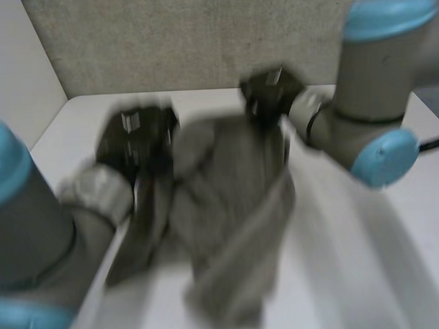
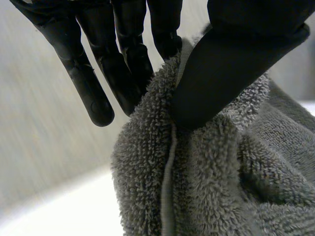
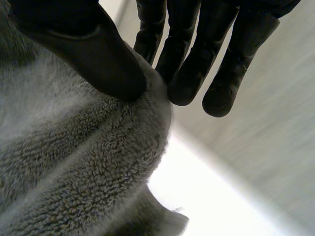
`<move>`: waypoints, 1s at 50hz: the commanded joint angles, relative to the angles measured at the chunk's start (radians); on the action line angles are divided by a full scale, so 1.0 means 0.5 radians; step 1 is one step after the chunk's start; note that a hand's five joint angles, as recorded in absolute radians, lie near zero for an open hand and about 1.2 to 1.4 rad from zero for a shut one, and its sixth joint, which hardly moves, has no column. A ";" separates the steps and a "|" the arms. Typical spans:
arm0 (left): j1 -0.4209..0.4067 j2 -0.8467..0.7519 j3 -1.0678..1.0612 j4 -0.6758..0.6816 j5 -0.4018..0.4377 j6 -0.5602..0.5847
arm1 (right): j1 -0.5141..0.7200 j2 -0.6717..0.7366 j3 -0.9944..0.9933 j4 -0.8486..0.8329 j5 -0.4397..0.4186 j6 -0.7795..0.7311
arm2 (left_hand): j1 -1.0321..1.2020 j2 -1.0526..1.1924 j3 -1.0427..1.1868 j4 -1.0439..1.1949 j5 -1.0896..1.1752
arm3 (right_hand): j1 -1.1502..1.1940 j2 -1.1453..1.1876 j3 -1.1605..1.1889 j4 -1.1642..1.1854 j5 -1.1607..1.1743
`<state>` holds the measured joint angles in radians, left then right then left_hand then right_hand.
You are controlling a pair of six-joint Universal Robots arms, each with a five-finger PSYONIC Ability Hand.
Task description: Fold the towel.
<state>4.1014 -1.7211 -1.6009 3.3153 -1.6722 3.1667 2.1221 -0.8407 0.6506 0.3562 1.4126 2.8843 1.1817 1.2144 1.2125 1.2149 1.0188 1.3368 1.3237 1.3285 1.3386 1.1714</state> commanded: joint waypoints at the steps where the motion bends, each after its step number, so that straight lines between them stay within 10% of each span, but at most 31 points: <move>1: 0.065 -0.086 0.704 0.425 -0.030 0.349 | -0.136 -0.343 -0.127 -0.665 0.163 -0.025 | 0.429 0.364 0.367 0.363 0.406 | 0.119 0.145 0.136 0.115 0.101; 29: 0.022 -0.761 -0.133 0.674 -0.009 0.431 | -0.047 -0.144 1.193 -0.755 -0.064 -0.335 | 0.406 0.341 0.345 0.340 0.383 | 0.119 0.145 0.136 0.115 0.101; 38: 0.010 -0.777 -0.280 0.668 0.000 0.425 | -0.124 -0.239 1.402 -0.780 -0.085 -0.314 | -1.030 -1.095 -1.091 -1.096 -1.053 | 0.119 0.145 0.136 0.115 0.101; 50: 0.019 -0.500 -0.366 0.668 -0.018 0.404 | -0.142 -0.543 1.592 -0.777 -0.082 -0.204 | -1.801 -1.867 -1.863 -1.868 -1.825 | 0.119 0.145 0.136 0.115 0.101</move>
<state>4.1067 -2.0293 -1.7622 3.6495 -1.6759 3.3715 2.0519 -1.0494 1.4017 -0.0341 1.3709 2.7441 0.2976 0.2935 0.2929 0.2950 0.1171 1.3378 1.3236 1.3285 1.3401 1.1787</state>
